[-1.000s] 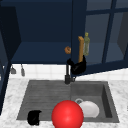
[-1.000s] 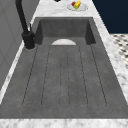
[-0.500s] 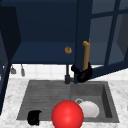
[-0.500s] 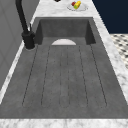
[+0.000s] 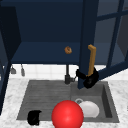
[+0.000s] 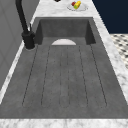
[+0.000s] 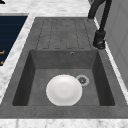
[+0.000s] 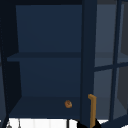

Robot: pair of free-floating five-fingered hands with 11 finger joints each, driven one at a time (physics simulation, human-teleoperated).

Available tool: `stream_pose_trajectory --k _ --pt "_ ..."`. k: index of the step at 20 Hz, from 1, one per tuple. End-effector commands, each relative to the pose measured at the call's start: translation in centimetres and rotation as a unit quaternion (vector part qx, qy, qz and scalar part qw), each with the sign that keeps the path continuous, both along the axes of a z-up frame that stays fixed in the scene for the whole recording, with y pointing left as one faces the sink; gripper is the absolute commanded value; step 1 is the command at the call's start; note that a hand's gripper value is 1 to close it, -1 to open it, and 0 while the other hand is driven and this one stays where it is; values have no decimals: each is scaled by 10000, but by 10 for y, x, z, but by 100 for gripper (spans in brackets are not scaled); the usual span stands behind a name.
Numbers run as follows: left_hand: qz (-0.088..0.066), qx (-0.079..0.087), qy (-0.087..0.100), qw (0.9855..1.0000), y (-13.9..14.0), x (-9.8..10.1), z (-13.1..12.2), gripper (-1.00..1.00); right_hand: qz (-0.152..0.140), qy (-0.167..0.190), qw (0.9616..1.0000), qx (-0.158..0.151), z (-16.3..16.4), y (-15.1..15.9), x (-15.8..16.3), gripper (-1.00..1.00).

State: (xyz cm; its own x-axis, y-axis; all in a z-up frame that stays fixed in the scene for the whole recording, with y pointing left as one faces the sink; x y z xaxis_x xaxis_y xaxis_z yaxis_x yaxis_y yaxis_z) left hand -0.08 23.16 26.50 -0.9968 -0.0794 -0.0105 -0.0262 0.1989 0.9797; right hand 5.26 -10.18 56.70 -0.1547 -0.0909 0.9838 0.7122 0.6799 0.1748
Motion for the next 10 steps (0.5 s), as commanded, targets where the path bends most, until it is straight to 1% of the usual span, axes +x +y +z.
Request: stream_pose_trajectory --k 1,3,5,10 --pt "0 0 0 10000 0 0 0 0 139 -69 9999 75 2 -24 -16 100" --pt "0 0 0 10000 0 0 0 0 255 -87 9996 79 2 -32 -24 100" --pt "0 0 0 10000 0 0 0 0 393 -83 9992 18 1 -40 -34 100" --pt "0 0 0 10000 0 0 0 0 693 -108 9975 30 -1 -62 -56 100"
